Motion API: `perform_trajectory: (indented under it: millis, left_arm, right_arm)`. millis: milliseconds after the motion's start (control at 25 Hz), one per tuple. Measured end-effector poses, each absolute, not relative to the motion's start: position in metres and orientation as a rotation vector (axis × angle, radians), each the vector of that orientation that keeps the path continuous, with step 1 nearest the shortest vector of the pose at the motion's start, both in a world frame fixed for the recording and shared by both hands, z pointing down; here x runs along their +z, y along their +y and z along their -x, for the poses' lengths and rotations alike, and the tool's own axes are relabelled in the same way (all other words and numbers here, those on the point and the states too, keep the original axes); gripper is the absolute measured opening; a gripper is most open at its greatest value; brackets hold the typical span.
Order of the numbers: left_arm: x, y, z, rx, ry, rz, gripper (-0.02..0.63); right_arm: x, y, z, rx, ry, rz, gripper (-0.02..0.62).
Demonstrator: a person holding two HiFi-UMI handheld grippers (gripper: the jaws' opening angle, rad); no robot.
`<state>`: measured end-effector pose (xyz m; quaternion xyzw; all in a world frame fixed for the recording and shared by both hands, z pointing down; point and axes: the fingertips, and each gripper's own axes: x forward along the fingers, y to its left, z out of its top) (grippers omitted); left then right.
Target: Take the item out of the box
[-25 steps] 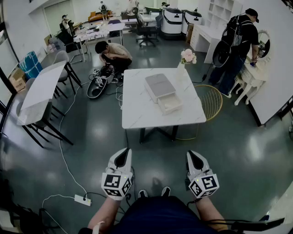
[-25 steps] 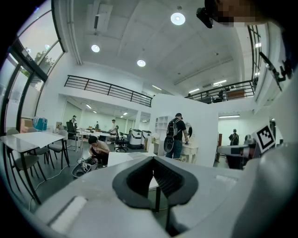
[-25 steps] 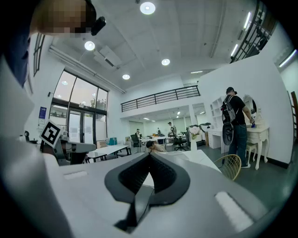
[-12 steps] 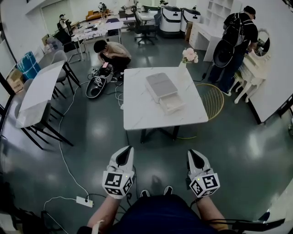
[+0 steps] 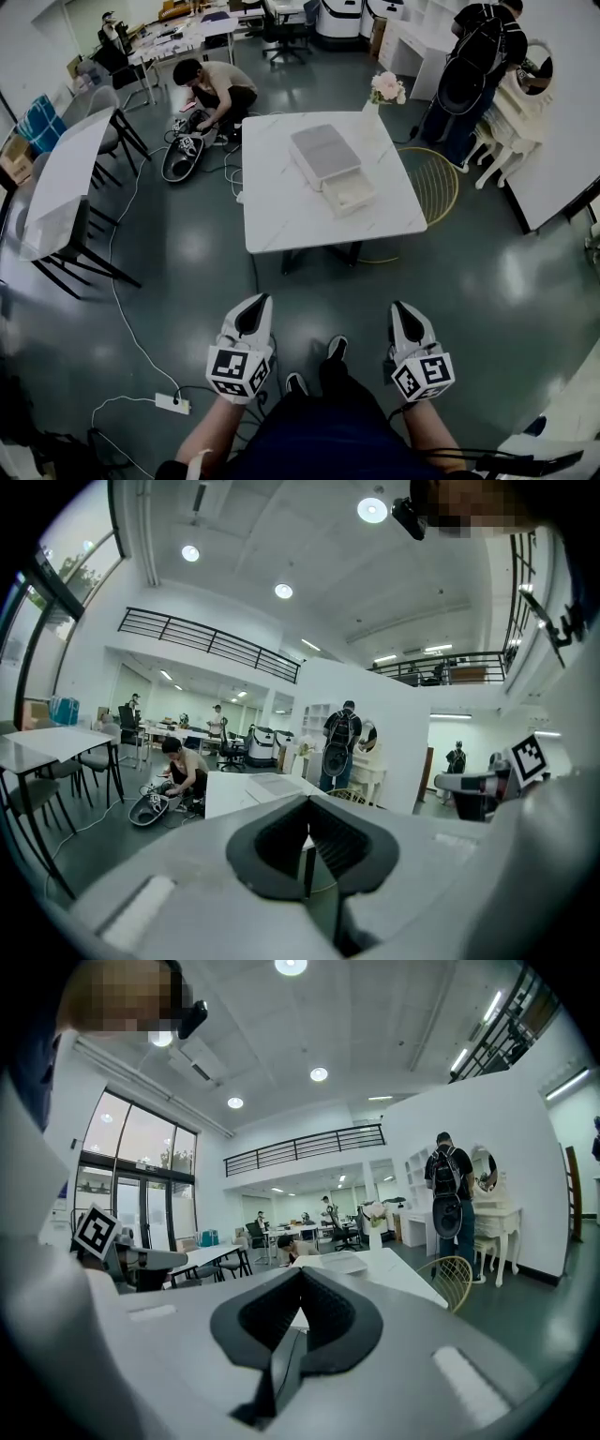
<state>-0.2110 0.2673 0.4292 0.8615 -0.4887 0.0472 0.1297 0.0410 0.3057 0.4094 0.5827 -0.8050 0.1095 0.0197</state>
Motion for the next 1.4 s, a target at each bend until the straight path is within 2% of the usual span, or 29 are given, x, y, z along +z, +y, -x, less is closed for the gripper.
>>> perform_trajectory:
  millis: [880, 1400]
  left_arm:
    - [0.421, 0.133, 0.123, 0.260, -1.595, -2.439, 0.003]
    - [0.444, 0.076, 0.124, 0.306, -1.597, -2.374, 0.003]
  right_arm:
    - [0.435, 0.127, -0.116, 0.499, -2.696, -1.655, 0.003]
    - [0.462, 0.071, -0.126, 0.590, -2.648, -1.635, 0.002]
